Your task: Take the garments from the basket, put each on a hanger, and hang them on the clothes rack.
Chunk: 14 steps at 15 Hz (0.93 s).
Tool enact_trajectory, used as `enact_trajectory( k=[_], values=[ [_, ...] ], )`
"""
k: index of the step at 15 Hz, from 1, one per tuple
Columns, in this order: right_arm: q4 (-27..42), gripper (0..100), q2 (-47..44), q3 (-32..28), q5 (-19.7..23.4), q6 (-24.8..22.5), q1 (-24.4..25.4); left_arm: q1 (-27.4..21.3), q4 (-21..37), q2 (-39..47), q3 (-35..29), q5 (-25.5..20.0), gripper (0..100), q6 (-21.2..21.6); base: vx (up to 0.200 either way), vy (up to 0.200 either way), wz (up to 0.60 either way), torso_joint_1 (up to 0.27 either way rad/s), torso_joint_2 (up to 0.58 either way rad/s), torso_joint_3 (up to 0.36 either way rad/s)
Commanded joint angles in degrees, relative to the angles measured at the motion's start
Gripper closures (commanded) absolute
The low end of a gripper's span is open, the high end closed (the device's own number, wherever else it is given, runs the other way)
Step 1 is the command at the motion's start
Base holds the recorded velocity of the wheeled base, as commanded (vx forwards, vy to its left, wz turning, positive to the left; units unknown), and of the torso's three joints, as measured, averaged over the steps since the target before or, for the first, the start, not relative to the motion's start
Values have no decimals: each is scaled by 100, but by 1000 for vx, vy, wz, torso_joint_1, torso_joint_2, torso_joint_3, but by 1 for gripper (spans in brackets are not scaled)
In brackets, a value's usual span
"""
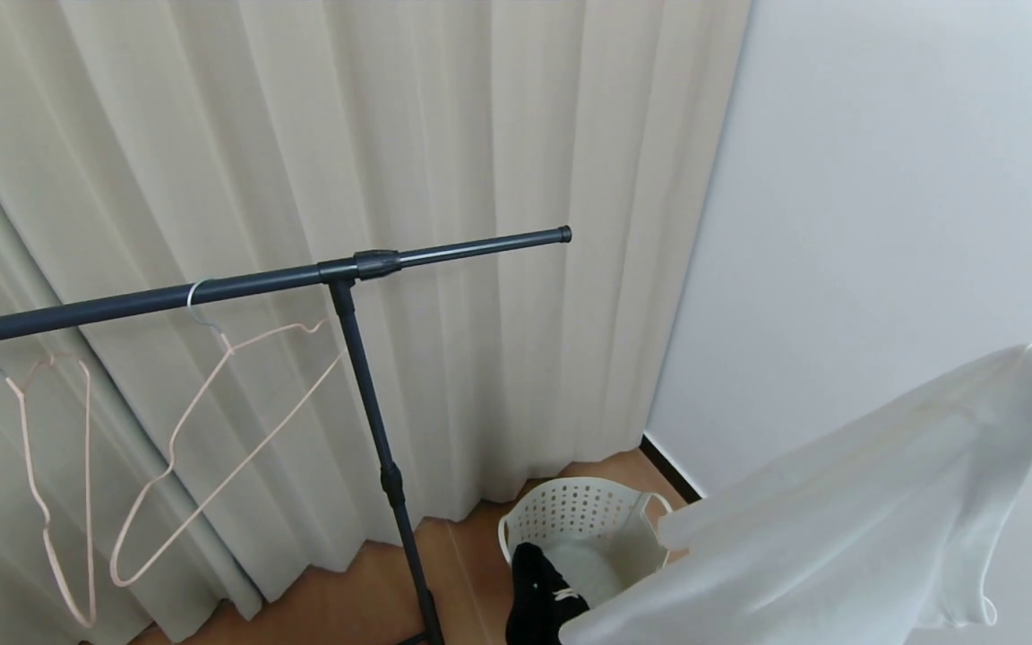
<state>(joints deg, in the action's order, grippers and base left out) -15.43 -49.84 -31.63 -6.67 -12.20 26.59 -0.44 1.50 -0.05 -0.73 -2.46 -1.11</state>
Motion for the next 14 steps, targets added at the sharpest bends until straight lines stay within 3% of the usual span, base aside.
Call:
enact_trajectory(
  k=[1,2,10,12,14],
  values=[
    [-4,100,-26,-1,-1,-10,-189,0,-1,5,3,0,0,5,0,0,0,0,0,0],
    [-4,100,-26,-18,-1,-10,-268,9,-1,5,3,0,0,14,0,0,0,0,0,0],
    [-4,100,0,8,-1,-37,-268,9,8,5,-6,-9,0,5,0,0,600,4,-1,2],
    [-12,100,18,8,16,-45,-268,9,8,5,-6,-9,0,-3,0,0,0,0,0,0],
    [-12,100,26,8,113,-54,-268,9,17,5,-6,-9,0,-12,-200,200,0,5,0,2]
  ],
)
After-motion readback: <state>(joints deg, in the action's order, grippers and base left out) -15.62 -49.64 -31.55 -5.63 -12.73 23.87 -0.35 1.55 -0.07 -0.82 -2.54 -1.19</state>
